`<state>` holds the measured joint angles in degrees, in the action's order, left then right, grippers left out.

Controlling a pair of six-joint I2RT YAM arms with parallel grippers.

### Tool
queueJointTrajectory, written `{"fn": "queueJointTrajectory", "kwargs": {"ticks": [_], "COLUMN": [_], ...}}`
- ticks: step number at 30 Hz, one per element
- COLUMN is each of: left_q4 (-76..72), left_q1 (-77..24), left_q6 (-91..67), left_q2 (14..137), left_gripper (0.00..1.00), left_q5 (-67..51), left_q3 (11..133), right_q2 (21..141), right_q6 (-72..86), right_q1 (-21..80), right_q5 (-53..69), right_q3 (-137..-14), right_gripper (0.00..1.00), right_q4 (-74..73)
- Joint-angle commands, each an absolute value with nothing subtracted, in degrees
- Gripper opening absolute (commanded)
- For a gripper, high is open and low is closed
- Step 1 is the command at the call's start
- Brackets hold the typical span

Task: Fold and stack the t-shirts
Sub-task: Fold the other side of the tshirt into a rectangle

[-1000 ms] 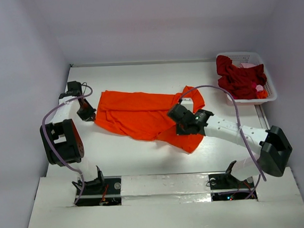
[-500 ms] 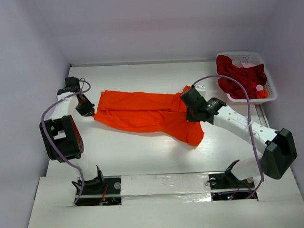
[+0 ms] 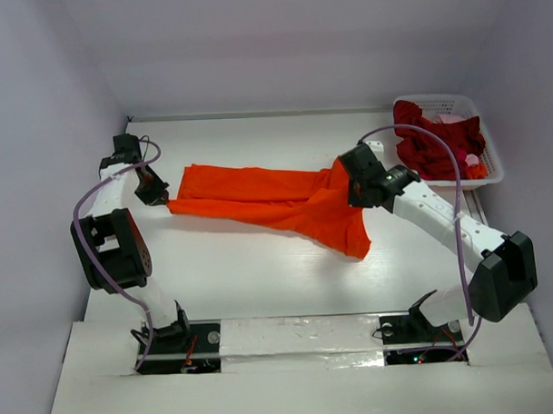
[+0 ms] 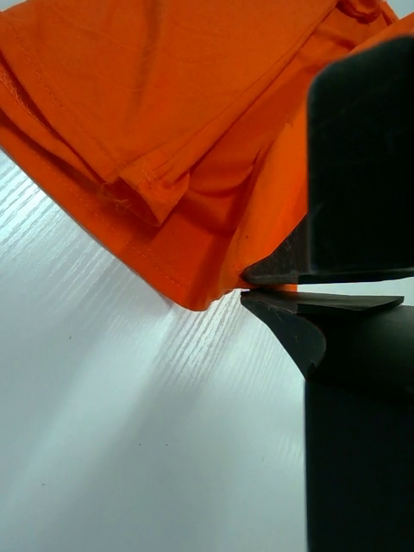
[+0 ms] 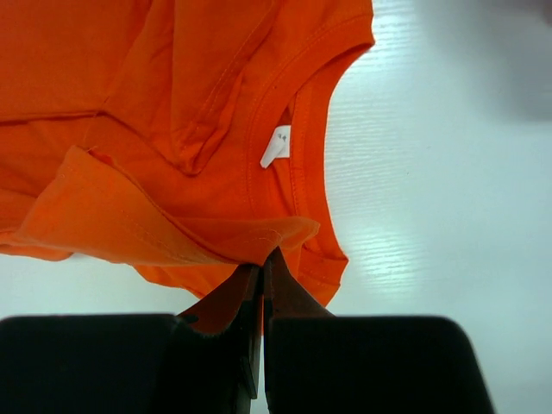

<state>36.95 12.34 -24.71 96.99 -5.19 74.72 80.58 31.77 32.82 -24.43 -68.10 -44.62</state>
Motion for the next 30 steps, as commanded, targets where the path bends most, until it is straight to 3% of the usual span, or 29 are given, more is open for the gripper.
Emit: {"fn": "queueJointTrajectory", "kwargs": {"ticks": [1,30], "left_q4": [37.53,36.83], "left_q1": [12.66,12.66], "left_q6": [-25.22,-26.28], "left_q2": [97.73,107.4], "left_gripper": [0.0,0.0], "left_q5": [-5.1,-7.38], "left_q3": [76.82,86.05], "right_q2": [81.03,89.91], "right_q6": [28.66,25.84], "right_q1": [31.47,27.52], "right_q5": [-25.23,-21.71], "right_q3": [-72.24,-79.1], "right_gripper": [0.0,0.0], "right_q4": [-44.21,-43.24]}}
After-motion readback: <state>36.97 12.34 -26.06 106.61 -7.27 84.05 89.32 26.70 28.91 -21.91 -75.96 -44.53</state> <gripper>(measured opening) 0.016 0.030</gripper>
